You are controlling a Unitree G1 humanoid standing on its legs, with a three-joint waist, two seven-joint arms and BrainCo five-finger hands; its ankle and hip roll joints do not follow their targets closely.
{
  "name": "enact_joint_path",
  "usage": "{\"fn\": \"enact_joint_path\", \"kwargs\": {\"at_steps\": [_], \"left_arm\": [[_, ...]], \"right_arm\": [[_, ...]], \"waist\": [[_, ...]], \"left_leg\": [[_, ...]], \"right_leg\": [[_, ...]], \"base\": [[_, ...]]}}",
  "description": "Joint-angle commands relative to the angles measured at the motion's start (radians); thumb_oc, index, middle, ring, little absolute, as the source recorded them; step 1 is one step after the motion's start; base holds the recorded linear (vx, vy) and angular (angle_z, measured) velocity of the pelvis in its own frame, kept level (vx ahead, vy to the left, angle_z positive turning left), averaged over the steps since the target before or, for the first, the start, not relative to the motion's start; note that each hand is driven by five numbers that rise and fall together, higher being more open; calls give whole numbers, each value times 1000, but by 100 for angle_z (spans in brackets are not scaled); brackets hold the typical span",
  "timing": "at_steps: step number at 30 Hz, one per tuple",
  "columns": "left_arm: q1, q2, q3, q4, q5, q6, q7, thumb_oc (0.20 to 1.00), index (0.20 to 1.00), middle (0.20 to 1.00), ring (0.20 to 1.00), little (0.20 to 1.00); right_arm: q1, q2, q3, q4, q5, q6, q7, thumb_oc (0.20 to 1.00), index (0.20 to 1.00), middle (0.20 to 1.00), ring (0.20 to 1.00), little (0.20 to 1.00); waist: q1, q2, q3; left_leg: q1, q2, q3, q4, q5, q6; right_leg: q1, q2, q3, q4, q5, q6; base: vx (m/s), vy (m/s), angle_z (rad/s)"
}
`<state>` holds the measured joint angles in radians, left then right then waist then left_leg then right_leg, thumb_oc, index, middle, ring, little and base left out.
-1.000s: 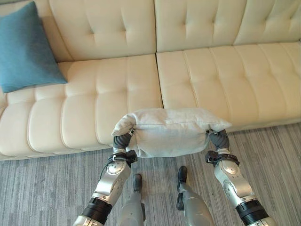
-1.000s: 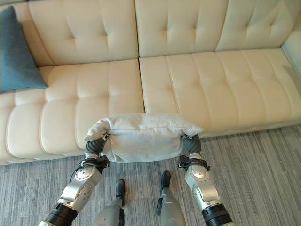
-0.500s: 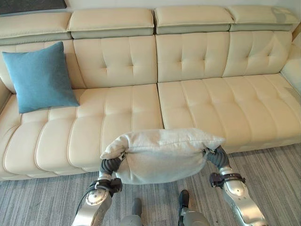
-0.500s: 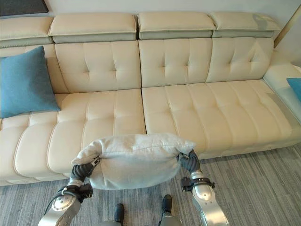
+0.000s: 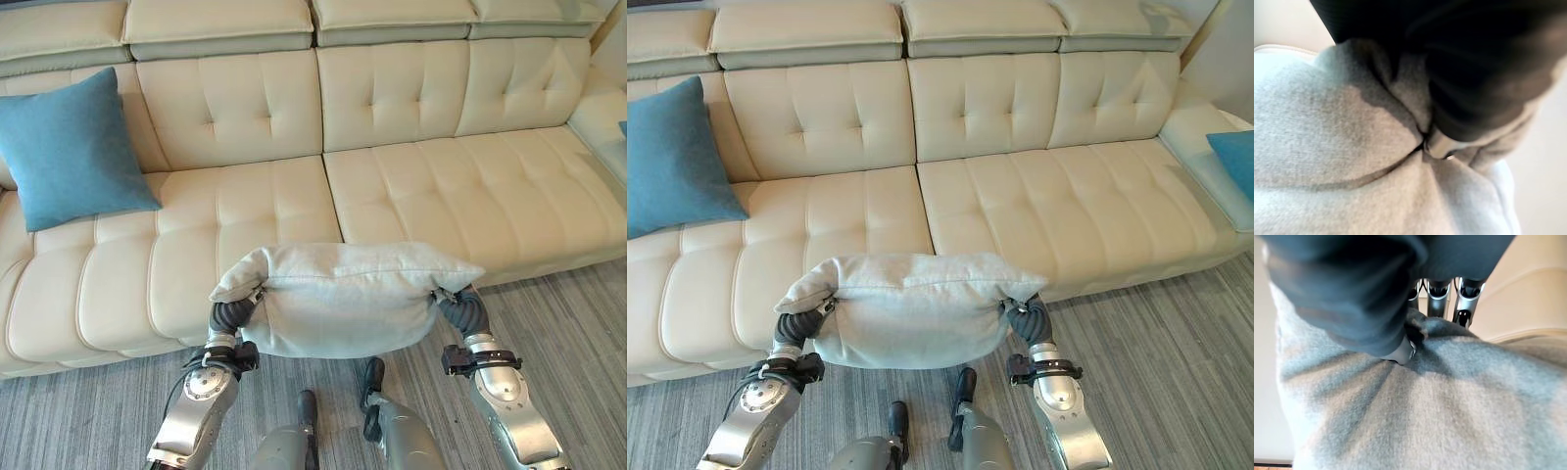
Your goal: Pick up all the scattered cushions and arrange them neatly on the sofa.
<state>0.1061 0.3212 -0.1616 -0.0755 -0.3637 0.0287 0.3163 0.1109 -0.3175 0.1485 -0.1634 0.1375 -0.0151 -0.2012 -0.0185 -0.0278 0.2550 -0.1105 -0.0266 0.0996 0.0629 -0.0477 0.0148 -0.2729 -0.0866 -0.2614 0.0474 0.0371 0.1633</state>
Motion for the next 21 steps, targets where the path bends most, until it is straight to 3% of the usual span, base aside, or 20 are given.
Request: {"fn": "enact_joint_path", "kwargs": {"at_steps": [1, 4, 6, 7, 8, 9, 11, 13, 14, 16, 17, 19, 20, 21], "left_arm": [[-42, 4, -2, -142, 48, -101, -22, 200, 200, 200, 200, 200], [-26, -13, -5, -151, 35, -106, -23, 200, 200, 200, 200, 200], [-18, -11, 2, -154, 22, -114, -28, 200, 200, 200, 200, 200], [-18, -11, 2, -154, 22, -114, -28, 200, 200, 200, 200, 200], [-16, -12, 1, -155, 14, -118, -27, 200, 200, 200, 200, 200], [-16, -12, 1, -155, 14, -118, -27, 200, 200, 200, 200, 200], [-16, -10, 1, -157, 11, -118, -28, 200, 200, 200, 200, 200], [-21, -16, 1, -154, 11, -114, -25, 200, 200, 200, 200, 200], [-23, -23, -1, -149, 14, -108, -23, 200, 200, 200, 200, 200], [-14, -23, -3, -150, 15, -108, -28, 200, 200, 200, 200, 200], [1, -24, -2, -150, 19, -104, -32, 200, 200, 200, 200, 200], [12, -28, -7, -153, 23, -98, -33, 200, 200, 200, 200, 200], [13, -29, -7, -154, 23, -98, -33, 200, 200, 200, 200, 200], [21, -28, -12, -154, 35, -92, -35, 200, 200, 200, 200, 200]], "right_arm": [[-83, -14, -10, -84, -12, -109, -15, 200, 200, 200, 200, 200], [-71, -29, -19, -76, -11, -108, -17, 200, 200, 200, 200, 200], [-67, -43, -20, -75, 8, -112, -10, 200, 200, 200, 200, 200], [-67, -43, -20, -75, 8, -112, -10, 200, 200, 200, 200, 200], [-69, -56, -18, -75, 9, -114, -8, 200, 200, 200, 200, 200], [-69, -56, -18, -74, 9, -114, -7, 200, 200, 200, 200, 200], [-63, -71, -25, -81, 16, -114, -4, 200, 200, 200, 200, 200], [-66, -71, -31, -76, 15, -111, -7, 200, 200, 200, 200, 200], [-70, -66, -31, -71, 21, -109, -11, 200, 200, 200, 200, 200], [-68, -66, -31, -71, 26, -109, -9, 200, 200, 200, 200, 200], [-67, -62, -27, -70, 27, -110, -6, 200, 200, 200, 200, 200], [-66, -59, -18, -72, 24, -110, -4, 200, 200, 200, 200, 200], [-65, -59, -18, -72, 23, -109, -4, 200, 200, 200, 200, 200], [-56, -59, -20, -77, 21, -107, -3, 200, 200, 200, 200, 200]], "waist": [[-20, -2, -41], [-32, 13, -69], [-35, 24, -74], [-36, 24, -74], [-30, 22, -59], [-31, 23, -59], [-22, 22, -40], [-17, 16, -31], [-16, 6, -26], [-15, 1, -25], [-11, -6, -27], [-9, 0, -33], [-10, -1, -33], [-15, 11, -41]], "left_leg": [[286, 7, -15, -126, -111, -10], [270, 35, -18, -49, -91, -37], [222, 56, -15, 117, -11, -84], [220, 57, -16, 123, -14, -84], [156, 59, -16, 283, 45, -103], [149, 61, -18, 294, 40, -104], [82, 59, -25, 438, 72, -114], [38, 59, -20, 475, 58, -97], [-25, 29, -23, 417, -7, -68], [-37, 18, -22, 390, -26, -56], [-47, -4, -38, 244, -67, -32], [-46, -7, -78, 53, 12, -41], [-37, -9, -79, 34, 23, -41], [-47, -8, -90, -95, 116, -64]], "right_leg": [[53, 33, 26, -37, 3, -13], [96, 55, 19, -42, -14, -40], [145, 79, 23, -48, -63, -77], [146, 80, 22, -50, -63, -78], [188, 88, 28, -65, -84, -102], [188, 89, 27, -66, -83, -103], [225, 94, 28, -75, -99, -122], [250, 95, 37, -78, -117, -131], [270, 81, 44, -88, -113, -124], [282, 76, 51, -96, -114, -121], [292, 69, 61, -97, -116, -111], [308, 76, 63, -102, -118, -110], [309, 75, 62, -102, -118, -110], [330, 87, 56, -112, -123, -112]], "base": [[444, -225, 48], [400, -236, 37], [371, -269, 33], [390, -313, 28], [151, -151, 8], [234, -225, 12], [205, -188, -9], [222, -168, -13], [156, -70, -11], [171, -42, -14], [189, 0, -22], [189, 5, -29], [204, 24, -19], [141, 17, -8]]}}
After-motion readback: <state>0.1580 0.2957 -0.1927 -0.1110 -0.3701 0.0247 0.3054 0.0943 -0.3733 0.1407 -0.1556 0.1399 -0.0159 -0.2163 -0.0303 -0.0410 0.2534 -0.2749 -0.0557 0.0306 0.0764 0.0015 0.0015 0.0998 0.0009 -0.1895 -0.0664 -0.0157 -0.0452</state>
